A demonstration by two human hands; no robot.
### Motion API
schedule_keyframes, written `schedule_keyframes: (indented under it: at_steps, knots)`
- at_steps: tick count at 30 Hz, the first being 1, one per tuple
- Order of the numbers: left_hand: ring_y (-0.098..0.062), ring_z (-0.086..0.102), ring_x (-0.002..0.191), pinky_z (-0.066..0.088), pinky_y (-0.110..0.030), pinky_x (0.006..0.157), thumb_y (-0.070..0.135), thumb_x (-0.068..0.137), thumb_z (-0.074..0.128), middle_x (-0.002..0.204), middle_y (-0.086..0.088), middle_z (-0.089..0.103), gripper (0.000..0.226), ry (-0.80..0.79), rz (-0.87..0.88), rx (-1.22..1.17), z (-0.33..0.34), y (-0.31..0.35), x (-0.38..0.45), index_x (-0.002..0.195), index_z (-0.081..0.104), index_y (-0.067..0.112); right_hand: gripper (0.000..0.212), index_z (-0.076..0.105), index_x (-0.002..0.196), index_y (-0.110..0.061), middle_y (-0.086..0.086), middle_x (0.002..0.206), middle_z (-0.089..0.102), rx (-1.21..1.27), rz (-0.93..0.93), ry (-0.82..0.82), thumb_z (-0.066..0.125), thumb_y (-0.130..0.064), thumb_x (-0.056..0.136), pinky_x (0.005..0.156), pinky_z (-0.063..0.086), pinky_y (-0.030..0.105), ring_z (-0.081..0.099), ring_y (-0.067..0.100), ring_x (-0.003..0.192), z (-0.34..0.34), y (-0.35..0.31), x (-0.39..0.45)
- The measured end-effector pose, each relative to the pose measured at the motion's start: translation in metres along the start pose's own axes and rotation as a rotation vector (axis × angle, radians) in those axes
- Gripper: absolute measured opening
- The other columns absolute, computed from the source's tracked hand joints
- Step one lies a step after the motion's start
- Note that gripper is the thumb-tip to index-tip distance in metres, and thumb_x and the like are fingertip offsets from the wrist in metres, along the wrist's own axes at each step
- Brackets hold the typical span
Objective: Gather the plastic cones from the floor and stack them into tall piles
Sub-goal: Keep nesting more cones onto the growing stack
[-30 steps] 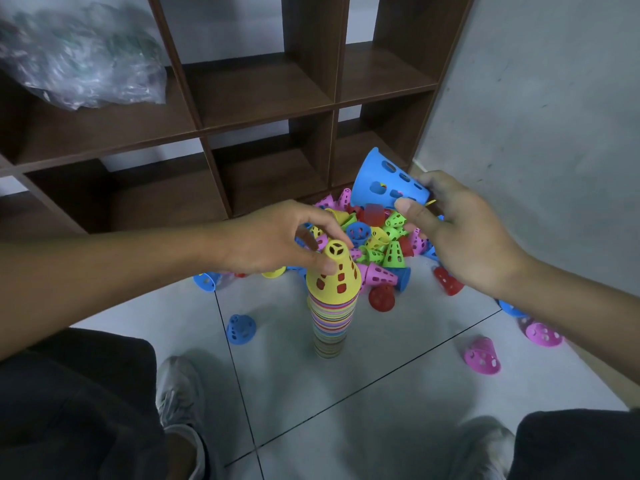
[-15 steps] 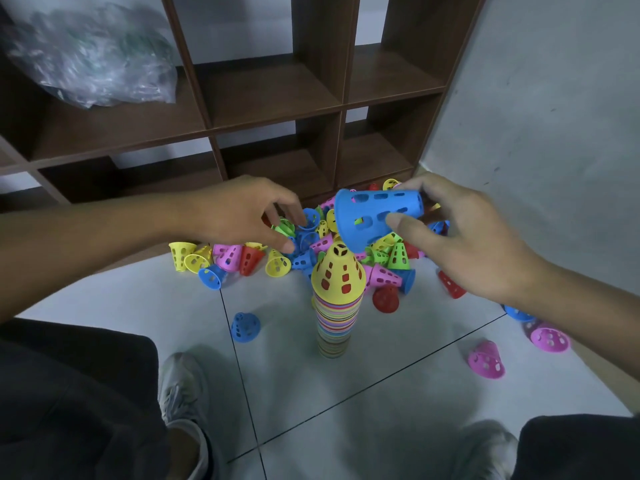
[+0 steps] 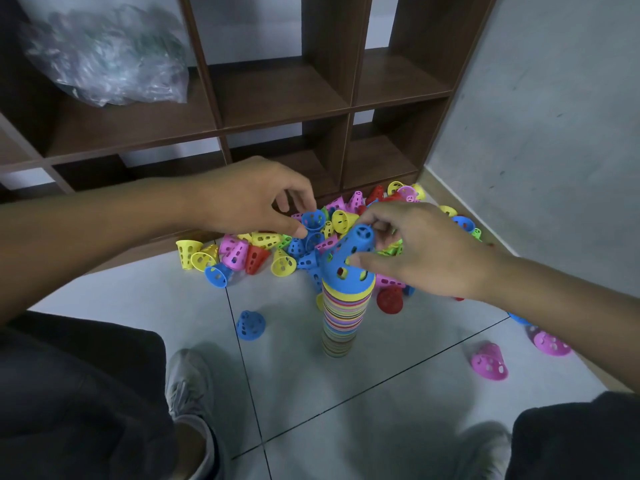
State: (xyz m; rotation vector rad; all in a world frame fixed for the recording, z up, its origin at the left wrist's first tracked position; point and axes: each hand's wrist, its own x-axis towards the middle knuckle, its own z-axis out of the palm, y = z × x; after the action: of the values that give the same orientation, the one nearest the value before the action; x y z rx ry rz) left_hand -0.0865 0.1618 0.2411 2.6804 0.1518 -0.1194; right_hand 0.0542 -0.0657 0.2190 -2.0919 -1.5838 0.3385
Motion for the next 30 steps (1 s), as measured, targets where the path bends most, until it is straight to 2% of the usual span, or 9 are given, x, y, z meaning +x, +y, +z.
schedule_keyframes:
  at_steps: [4, 9, 16, 20, 24, 27, 30]
  knots:
    - [0.001, 0.063, 0.096, 0.054, -0.021, 0.081, 0.040, 0.087, 0.073, 0.109, 0.020, 0.066, 0.034, 0.022, 0.017, 0.005, -0.008, 0.011, 0.001, 0.119, 0.067, 0.030, 0.036, 0.065, 0.109, -0.023, -0.008, 0.081, 0.062, -0.069, -0.011, -0.075, 0.077, -0.045, 0.083, 0.076, 0.052, 0.038, 0.061, 0.008, 0.077, 0.011, 0.000, 0.005]
    - [-0.002, 0.067, 0.093, 0.058, -0.028, 0.082, 0.040, 0.087, 0.074, 0.108, 0.019, 0.067, 0.034, 0.067, 0.035, -0.026, -0.015, 0.025, 0.006, 0.118, 0.069, 0.028, 0.041, 0.065, 0.115, -0.024, -0.009, 0.082, 0.063, -0.025, 0.033, -0.116, 0.077, -0.047, 0.083, 0.074, 0.054, 0.036, 0.064, 0.009, 0.075, 0.007, 0.003, 0.002]
    - [-0.002, 0.067, 0.092, 0.057, -0.023, 0.079, 0.041, 0.087, 0.074, 0.108, 0.015, 0.069, 0.033, 0.085, 0.110, -0.026, -0.014, 0.058, 0.029, 0.117, 0.069, 0.028, 0.035, 0.066, 0.112, -0.025, -0.014, 0.086, 0.063, -0.087, 0.130, -0.162, 0.077, -0.044, 0.085, 0.076, 0.051, 0.029, 0.059, 0.003, 0.080, -0.012, 0.028, -0.019]
    - [0.000, 0.065, 0.091, 0.053, -0.018, 0.074, 0.042, 0.086, 0.076, 0.105, 0.016, 0.068, 0.031, 0.071, 0.179, 0.005, -0.001, 0.081, 0.053, 0.114, 0.069, 0.032, 0.030, 0.064, 0.113, -0.027, -0.018, 0.088, 0.063, -0.123, 0.220, -0.170, 0.074, -0.041, 0.088, 0.078, 0.052, 0.029, 0.059, 0.000, 0.080, -0.025, 0.059, -0.043]
    - [0.001, 0.064, 0.089, 0.050, -0.020, 0.074, 0.043, 0.085, 0.077, 0.102, 0.017, 0.067, 0.030, 0.032, 0.253, 0.071, 0.016, 0.108, 0.077, 0.112, 0.069, 0.033, 0.022, 0.060, 0.104, -0.030, -0.017, 0.086, 0.063, -0.150, 0.335, -0.154, 0.074, -0.037, 0.088, 0.080, 0.053, 0.032, 0.059, -0.001, 0.073, -0.037, 0.101, -0.073]
    - [-0.001, 0.064, 0.089, 0.052, -0.022, 0.078, 0.043, 0.084, 0.078, 0.100, 0.015, 0.067, 0.032, -0.016, 0.276, 0.091, 0.033, 0.131, 0.096, 0.112, 0.070, 0.030, 0.025, 0.063, 0.109, -0.027, -0.015, 0.090, 0.067, -0.223, 0.406, -0.162, 0.072, -0.036, 0.087, 0.083, 0.052, 0.032, 0.064, 0.013, 0.082, -0.050, 0.135, -0.093]
    - [-0.006, 0.064, 0.090, 0.053, -0.031, 0.083, 0.044, 0.084, 0.076, 0.102, 0.013, 0.068, 0.034, -0.071, 0.285, 0.126, 0.058, 0.150, 0.116, 0.113, 0.070, 0.026, 0.022, 0.062, 0.105, -0.029, -0.019, 0.083, 0.062, -0.262, 0.473, -0.157, 0.073, -0.035, 0.087, 0.080, 0.049, 0.029, 0.061, 0.014, 0.083, -0.061, 0.173, -0.113]
